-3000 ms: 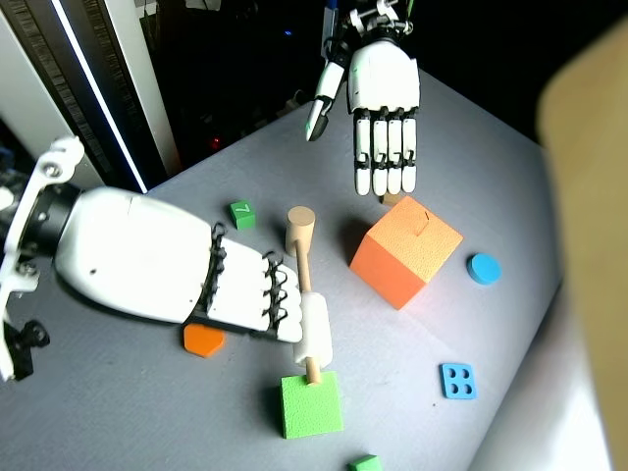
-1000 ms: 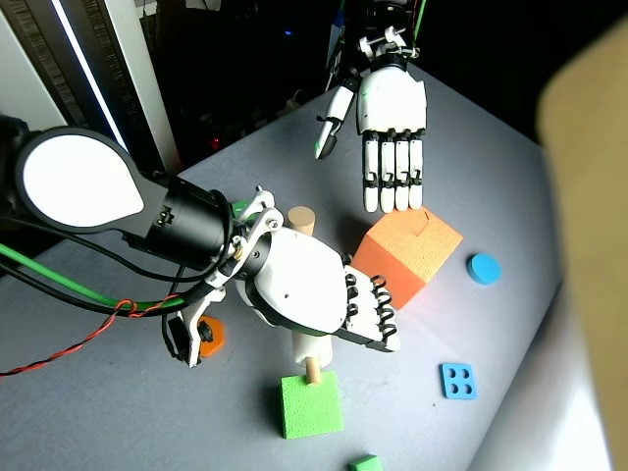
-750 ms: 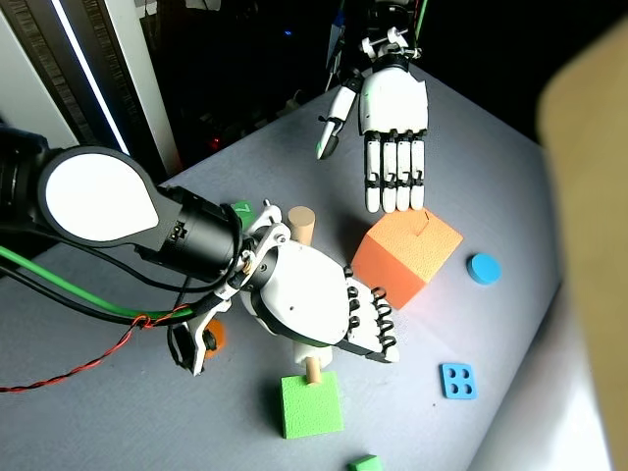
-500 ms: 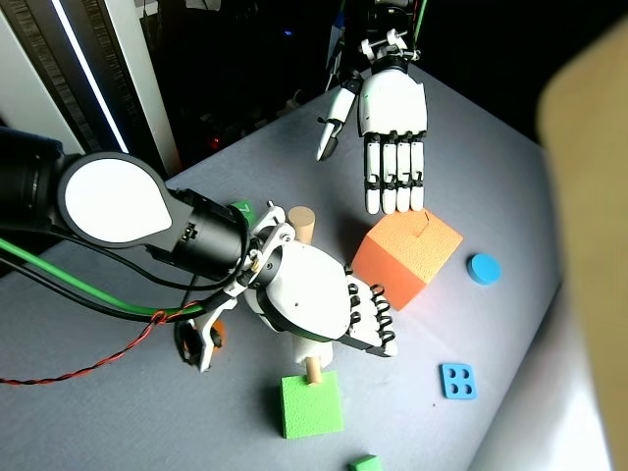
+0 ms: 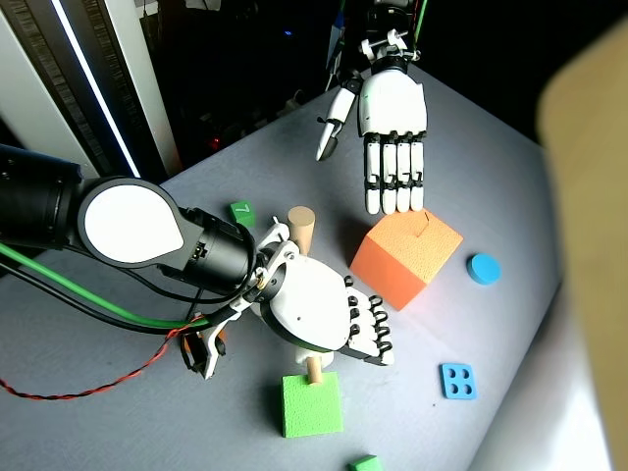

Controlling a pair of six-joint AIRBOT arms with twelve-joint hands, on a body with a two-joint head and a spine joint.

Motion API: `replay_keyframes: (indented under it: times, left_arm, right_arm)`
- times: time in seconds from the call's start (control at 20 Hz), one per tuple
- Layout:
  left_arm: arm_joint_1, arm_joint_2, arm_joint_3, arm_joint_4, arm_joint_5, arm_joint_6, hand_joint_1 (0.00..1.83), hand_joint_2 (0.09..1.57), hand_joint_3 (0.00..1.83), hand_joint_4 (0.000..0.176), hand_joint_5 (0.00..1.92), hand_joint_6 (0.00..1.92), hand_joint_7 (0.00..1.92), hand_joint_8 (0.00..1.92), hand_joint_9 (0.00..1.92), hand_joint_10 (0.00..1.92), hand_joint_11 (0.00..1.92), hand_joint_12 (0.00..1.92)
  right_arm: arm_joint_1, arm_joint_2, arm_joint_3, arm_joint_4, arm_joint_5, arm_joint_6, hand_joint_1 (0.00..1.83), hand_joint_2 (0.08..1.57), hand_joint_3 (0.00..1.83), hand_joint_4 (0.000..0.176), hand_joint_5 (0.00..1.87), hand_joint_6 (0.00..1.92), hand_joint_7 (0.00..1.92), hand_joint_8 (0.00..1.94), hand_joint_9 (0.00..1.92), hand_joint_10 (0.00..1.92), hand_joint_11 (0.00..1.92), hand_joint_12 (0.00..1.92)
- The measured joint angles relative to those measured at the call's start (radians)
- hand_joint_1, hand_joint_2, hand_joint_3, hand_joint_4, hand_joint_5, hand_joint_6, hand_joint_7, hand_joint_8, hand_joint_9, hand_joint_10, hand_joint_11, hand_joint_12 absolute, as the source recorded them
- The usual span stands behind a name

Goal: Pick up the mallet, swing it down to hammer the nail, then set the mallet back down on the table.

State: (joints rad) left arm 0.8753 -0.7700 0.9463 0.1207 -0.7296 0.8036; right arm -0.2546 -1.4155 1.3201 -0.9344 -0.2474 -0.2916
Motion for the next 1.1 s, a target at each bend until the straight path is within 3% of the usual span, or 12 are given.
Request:
replay_keyframes:
  times: [1.0,1.1]
  left_arm:
    - [-0.001,0.0,-0.007,-0.003,0.005,0.0,0.0,1.24,0.0,0.0,0.01,0.0,0.0,0.0,0.0,0.0,0.0,0.0]
    - [-0.001,0.0,-0.007,-0.003,0.005,-0.001,0.0,1.23,0.0,0.0,0.0,0.0,0.0,0.0,0.0,0.0,0.0,0.0]
  right_arm:
    - [-0.032,-0.035,0.043,-0.001,0.019,-0.016,1.11,0.93,0.0,0.0,0.04,0.01,0.0,0.0,0.0,0.0,0.03,0.02]
    - [-0.032,-0.036,0.043,-0.001,0.021,-0.017,1.11,0.94,0.0,0.0,0.11,0.01,0.07,0.0,0.04,0.01,0.0,0.31]
